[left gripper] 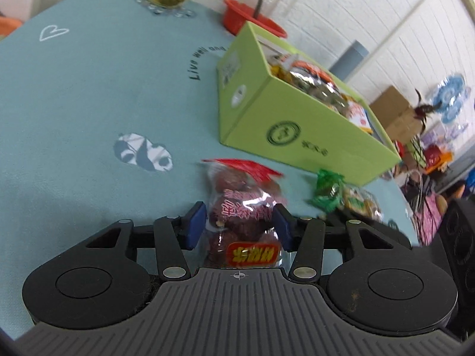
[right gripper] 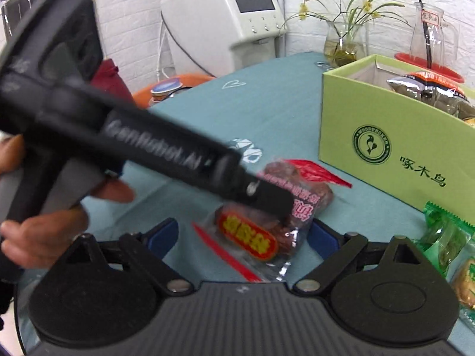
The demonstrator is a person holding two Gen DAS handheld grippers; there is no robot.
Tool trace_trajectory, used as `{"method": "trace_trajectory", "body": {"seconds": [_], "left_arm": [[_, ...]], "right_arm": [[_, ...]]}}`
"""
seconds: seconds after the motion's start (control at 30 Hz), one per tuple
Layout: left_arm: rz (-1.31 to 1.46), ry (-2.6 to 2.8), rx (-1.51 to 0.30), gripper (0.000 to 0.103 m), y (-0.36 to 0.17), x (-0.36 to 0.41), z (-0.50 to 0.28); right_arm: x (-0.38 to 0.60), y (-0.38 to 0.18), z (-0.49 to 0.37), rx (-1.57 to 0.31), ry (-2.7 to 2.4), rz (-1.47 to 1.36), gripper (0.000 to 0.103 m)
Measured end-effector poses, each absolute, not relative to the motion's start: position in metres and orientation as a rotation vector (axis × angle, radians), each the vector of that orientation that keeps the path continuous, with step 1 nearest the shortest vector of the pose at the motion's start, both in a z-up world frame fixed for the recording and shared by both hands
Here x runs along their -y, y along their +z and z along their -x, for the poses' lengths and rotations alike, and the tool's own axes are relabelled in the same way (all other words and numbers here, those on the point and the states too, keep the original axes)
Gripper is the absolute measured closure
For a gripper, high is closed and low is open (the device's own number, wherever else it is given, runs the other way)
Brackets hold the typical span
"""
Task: Organize snacks
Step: 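Move the left gripper to the red date bag and grasp it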
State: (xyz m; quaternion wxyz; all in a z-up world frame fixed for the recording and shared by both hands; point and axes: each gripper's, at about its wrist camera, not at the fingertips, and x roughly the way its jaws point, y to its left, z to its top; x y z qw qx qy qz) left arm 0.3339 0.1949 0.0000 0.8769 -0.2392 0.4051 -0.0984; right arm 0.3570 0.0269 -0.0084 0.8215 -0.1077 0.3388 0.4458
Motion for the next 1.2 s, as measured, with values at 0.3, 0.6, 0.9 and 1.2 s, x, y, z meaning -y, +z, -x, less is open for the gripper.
{"method": "trace_trajectory", "body": {"seconds": [0.3,0.6,0.9,1.2], "left_arm": [[0.437,-0.289,-0.847,0.068,-0.002,-0.125,-0.281],[0.352,-0.250,-0.849,0.060,0.003,-0.081,-0.257],[0.362,-0.257,-0.855,0.056,0.003,-0.080,-0.257],[0.296,-0.248,-0.824,0.067,0.002,-0.072,-0.253]], "right_arm": [[0.023,-0.004,-0.302,-0.728,0.862,0.222,0.009],[0.062,-0.008,-0.268,-0.691,0.802,0.173,0.010],[0.066,-0.010,-0.257,-0.667,0.779,0.199,0.010],[0.057,-0.008,-0.257,-0.642,0.755,0.245,0.024]]}}
